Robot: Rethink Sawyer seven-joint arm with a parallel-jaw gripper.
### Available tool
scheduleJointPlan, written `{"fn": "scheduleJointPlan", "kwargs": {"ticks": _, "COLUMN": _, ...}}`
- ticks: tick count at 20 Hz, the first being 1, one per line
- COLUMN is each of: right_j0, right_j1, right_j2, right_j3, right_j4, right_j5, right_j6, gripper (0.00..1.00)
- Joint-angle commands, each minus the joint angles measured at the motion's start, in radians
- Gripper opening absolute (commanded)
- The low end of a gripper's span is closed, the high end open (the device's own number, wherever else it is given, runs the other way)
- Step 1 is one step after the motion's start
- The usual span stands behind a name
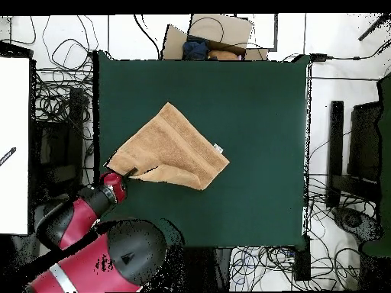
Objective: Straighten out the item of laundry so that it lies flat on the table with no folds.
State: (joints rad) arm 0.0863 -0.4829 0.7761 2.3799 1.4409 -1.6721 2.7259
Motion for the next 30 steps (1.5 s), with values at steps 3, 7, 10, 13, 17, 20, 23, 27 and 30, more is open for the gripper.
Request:
{"fn": "scheduleJointPlan", "kwargs": {"ticks": 3, "right_j0": 0.014, "right_j1": 0.043, "right_j2": -0.139, "right_j3": -0.141, "right_j4": -0.034, "right_j5": 0.203, "right_j6": 0.529, "gripper": 1.0}}
{"fn": "scheduleJointPlan", "kwargs": {"ticks": 7, "right_j0": 0.062, "right_j1": 0.058, "right_j2": -0.293, "right_j3": -0.24, "right_j4": -0.428, "right_j5": 0.11, "right_j6": -0.225, "gripper": 1.0}}
{"fn": "scheduleJointPlan", "kwargs": {"ticks": 10, "right_j0": 0.113, "right_j1": -0.009, "right_j2": -0.252, "right_j3": -0.24, "right_j4": -0.272, "right_j5": 0.084, "right_j6": -0.095, "gripper": 1.0}}
{"fn": "scheduleJointPlan", "kwargs": {"ticks": 13, "right_j0": 0.142, "right_j1": -0.066, "right_j2": -0.213, "right_j3": -0.215, "right_j4": -0.126, "right_j5": 0.087, "right_j6": 0.011, "gripper": 1.0}}
{"fn": "scheduleJointPlan", "kwargs": {"ticks": 17, "right_j0": 0.164, "right_j1": -0.1, "right_j2": -0.242, "right_j3": -0.131, "right_j4": -0.084, "right_j5": 0.129, "right_j6": -0.001, "gripper": 1.0}}
{"fn": "scheduleJointPlan", "kwargs": {"ticks": 20, "right_j0": 0.18, "right_j1": -0.055, "right_j2": -0.273, "right_j3": -0.141, "right_j4": -0.119, "right_j5": 0.124, "right_j6": 0.024, "gripper": 1.0}}
{"fn": "scheduleJointPlan", "kwargs": {"ticks": 23, "right_j0": 0.195, "right_j1": -0.035, "right_j2": -0.285, "right_j3": -0.164, "right_j4": -0.107, "right_j5": 0.119, "right_j6": -0.003, "gripper": 1.0}}
{"fn": "scheduleJointPlan", "kwargs": {"ticks": 27, "right_j0": 0.189, "right_j1": -0.062, "right_j2": -0.284, "right_j3": -0.162, "right_j4": -0.074, "right_j5": 0.174, "right_j6": -0.075, "gripper": 1.0}}
{"fn": "scheduleJointPlan", "kwargs": {"ticks": 30, "right_j0": 0.181, "right_j1": -0.107, "right_j2": -0.251, "right_j3": -0.127, "right_j4": 0.034, "right_j5": 0.251, "right_j6": -0.199, "gripper": 1.0}}
